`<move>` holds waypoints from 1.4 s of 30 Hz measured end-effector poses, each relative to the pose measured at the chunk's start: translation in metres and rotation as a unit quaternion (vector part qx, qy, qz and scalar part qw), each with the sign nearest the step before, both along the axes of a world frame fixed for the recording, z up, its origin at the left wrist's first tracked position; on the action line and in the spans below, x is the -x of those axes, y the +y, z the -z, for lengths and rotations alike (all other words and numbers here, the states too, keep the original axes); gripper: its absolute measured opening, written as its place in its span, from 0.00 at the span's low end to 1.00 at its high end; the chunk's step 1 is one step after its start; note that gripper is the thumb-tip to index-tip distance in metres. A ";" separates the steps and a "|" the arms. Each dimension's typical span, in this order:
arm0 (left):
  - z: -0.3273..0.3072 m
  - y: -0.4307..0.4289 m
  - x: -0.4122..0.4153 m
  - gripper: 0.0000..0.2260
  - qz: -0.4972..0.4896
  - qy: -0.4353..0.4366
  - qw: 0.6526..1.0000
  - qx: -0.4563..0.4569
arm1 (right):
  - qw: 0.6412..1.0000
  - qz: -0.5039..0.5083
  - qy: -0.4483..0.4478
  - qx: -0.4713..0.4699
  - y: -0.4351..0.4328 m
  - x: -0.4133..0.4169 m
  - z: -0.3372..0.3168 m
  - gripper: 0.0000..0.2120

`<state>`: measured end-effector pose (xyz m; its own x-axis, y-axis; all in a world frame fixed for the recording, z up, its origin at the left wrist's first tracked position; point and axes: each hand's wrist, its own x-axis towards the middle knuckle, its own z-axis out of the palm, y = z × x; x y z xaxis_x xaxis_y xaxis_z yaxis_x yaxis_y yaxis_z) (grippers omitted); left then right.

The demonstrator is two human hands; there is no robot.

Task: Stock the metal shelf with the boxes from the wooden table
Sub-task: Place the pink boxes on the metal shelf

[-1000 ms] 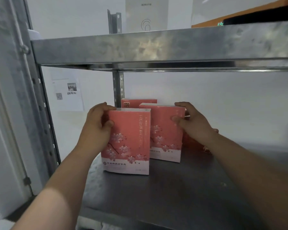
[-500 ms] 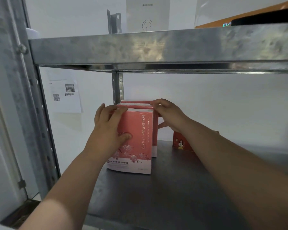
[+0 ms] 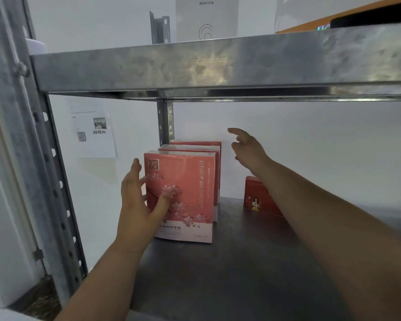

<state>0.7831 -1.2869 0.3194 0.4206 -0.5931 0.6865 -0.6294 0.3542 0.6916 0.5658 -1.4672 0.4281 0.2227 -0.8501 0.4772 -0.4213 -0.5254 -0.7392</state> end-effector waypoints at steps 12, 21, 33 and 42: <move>0.011 -0.005 -0.010 0.41 -0.031 -0.124 0.991 -0.034 | 0.994 -0.078 0.036 -0.063 -0.020 -0.025 0.001 0.14; 0.012 -0.006 -0.010 0.41 -0.025 -0.126 0.991 -0.021 | 0.996 -0.074 -0.018 -0.053 -0.013 -0.022 0.005 0.12; 0.014 -0.005 -0.011 0.40 -0.020 -0.117 0.993 -0.012 | 0.998 -0.051 -0.006 -0.041 0.000 -0.020 0.004 0.11; 0.017 -0.005 -0.013 0.40 -0.001 -0.064 0.998 -0.016 | 0.998 0.008 0.029 0.060 0.052 0.007 0.006 0.16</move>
